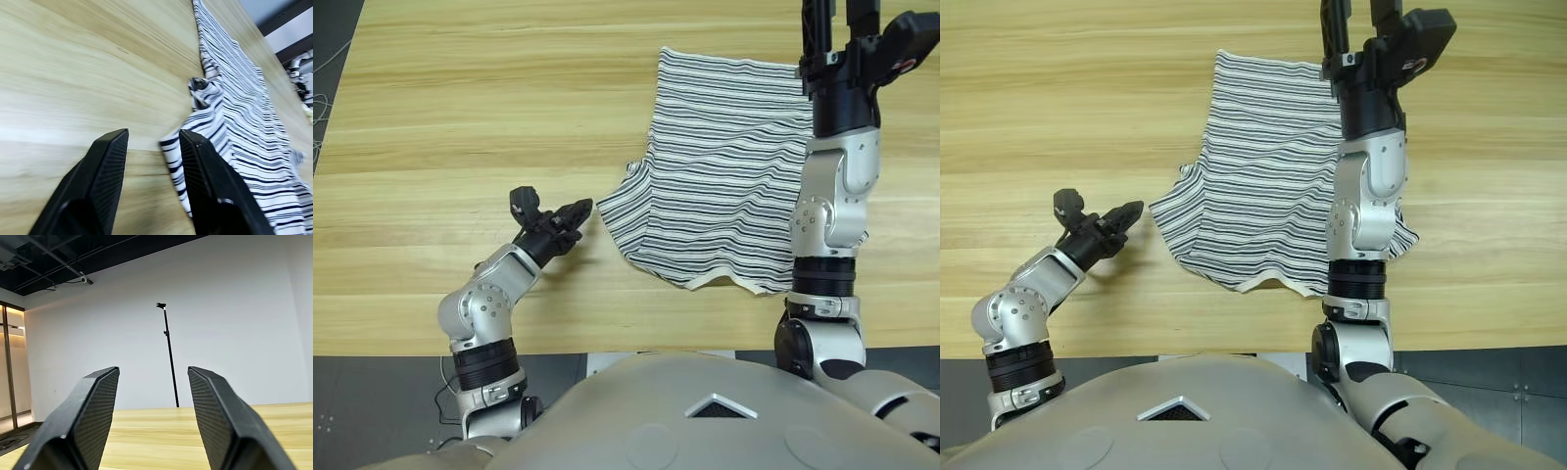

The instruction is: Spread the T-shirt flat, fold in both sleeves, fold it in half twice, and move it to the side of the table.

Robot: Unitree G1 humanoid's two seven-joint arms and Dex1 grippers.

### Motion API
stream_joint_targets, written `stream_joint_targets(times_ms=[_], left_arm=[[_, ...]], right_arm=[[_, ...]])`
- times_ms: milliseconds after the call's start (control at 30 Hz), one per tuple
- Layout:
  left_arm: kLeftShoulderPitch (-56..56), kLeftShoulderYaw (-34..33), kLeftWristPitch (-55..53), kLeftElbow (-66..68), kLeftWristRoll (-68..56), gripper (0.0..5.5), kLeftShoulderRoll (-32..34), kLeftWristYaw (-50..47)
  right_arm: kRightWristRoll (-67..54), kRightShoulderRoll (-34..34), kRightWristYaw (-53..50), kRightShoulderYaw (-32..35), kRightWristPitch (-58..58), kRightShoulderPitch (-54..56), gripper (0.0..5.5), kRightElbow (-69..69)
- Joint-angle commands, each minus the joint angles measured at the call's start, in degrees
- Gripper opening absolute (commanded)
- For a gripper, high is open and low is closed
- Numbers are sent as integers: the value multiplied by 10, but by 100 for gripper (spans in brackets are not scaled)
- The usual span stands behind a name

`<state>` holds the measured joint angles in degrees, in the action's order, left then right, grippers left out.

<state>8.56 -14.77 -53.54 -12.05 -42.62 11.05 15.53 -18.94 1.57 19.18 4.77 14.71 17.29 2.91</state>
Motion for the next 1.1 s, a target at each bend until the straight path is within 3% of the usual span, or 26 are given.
stream_joint_targets(times_ms=[33, 367, 700, 1100], left_arm=[[-1, 37, -28, 42, 22, 194, -4, -13], [15, 96, -2, 64, 83, 194, 35, -20], [15, 109, 17, 57, 94, 14, 42, -12], [-10, 89, 44, 79, 107, 14, 52, -12]], right_arm=[[7, -6, -5, -10, -3, -4, 259, -14], [14, -13, -15, -26, -7, -16, 259, -33], [12, -15, -20, -28, -5, -17, 263, -29], [8, -15, -19, -20, -2, -12, 263, -16]])
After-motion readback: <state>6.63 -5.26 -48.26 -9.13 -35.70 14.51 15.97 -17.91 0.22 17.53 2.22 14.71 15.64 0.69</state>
